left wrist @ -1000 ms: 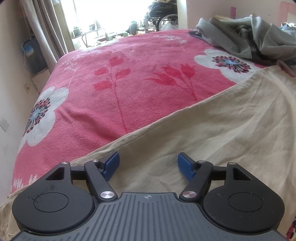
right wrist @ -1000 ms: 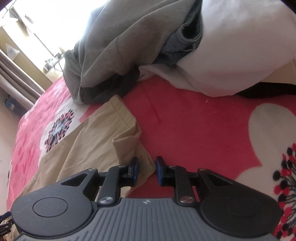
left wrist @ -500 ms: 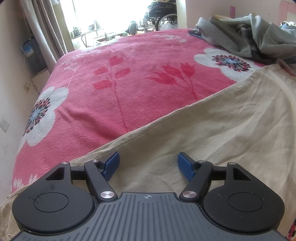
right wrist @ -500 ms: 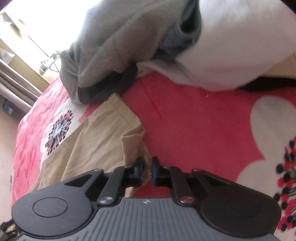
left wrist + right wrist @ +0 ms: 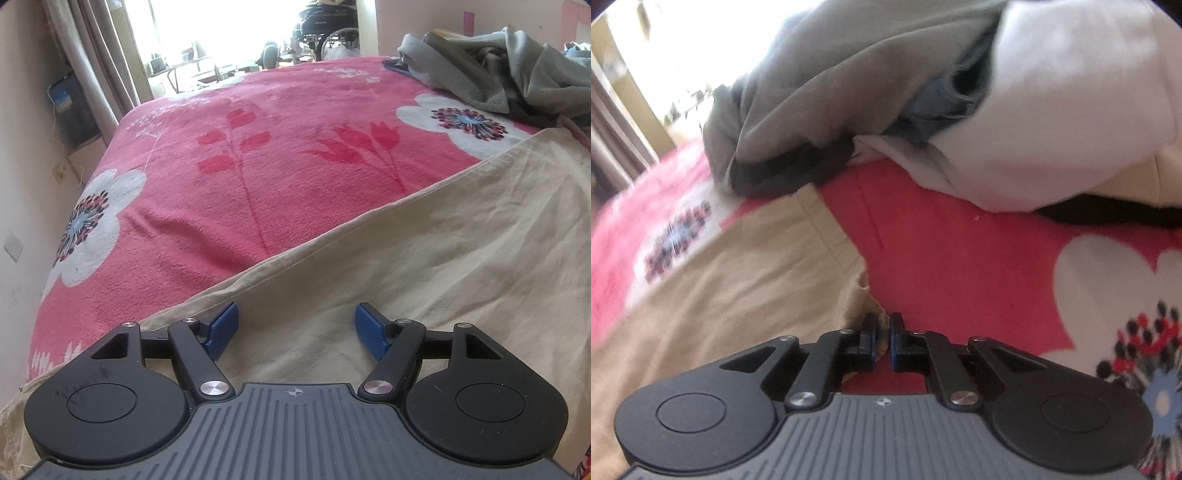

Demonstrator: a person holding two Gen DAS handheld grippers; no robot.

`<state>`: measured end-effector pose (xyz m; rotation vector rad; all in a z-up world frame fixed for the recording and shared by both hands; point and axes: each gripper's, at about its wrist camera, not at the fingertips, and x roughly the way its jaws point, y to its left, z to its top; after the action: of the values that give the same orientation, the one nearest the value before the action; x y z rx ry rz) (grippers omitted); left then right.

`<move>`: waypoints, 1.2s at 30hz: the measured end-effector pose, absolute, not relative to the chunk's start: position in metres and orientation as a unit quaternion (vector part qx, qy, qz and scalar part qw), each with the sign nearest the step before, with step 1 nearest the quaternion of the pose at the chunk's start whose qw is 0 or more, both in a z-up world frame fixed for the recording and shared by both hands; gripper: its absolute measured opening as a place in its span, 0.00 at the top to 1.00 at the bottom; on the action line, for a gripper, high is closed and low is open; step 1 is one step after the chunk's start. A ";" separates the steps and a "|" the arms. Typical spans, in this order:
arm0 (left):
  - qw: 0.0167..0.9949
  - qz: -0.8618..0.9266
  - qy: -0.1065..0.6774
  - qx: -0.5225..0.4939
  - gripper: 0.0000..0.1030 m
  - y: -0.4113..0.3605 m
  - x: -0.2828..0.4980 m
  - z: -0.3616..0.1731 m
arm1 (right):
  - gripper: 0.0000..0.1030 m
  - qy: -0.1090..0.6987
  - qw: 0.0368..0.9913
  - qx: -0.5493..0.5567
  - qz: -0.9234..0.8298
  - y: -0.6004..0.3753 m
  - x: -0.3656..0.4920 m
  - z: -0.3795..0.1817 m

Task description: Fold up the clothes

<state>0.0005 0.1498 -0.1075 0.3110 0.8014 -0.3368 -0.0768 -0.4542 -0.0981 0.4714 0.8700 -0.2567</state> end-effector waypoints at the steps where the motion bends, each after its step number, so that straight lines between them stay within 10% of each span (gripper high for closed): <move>1: 0.895 -0.163 0.386 0.150 0.31 0.150 0.000 -0.108 | 0.92 0.412 0.869 0.248 -0.120 -0.462 -0.080 -0.097; 22: 0.902 -0.156 0.370 0.160 0.27 0.155 -0.002 -0.112 | 0.97 0.408 0.904 0.068 -0.107 -0.427 -0.080 -0.069; 36: 0.912 -0.097 0.375 0.132 0.27 0.184 0.003 -0.109 | 0.99 0.363 0.871 -0.171 0.282 -0.204 -0.108 -0.085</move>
<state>0.0034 0.1841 -0.1086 0.2723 0.7724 -0.2007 -0.1079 -0.2041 -0.0849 -0.3570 0.7590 0.5899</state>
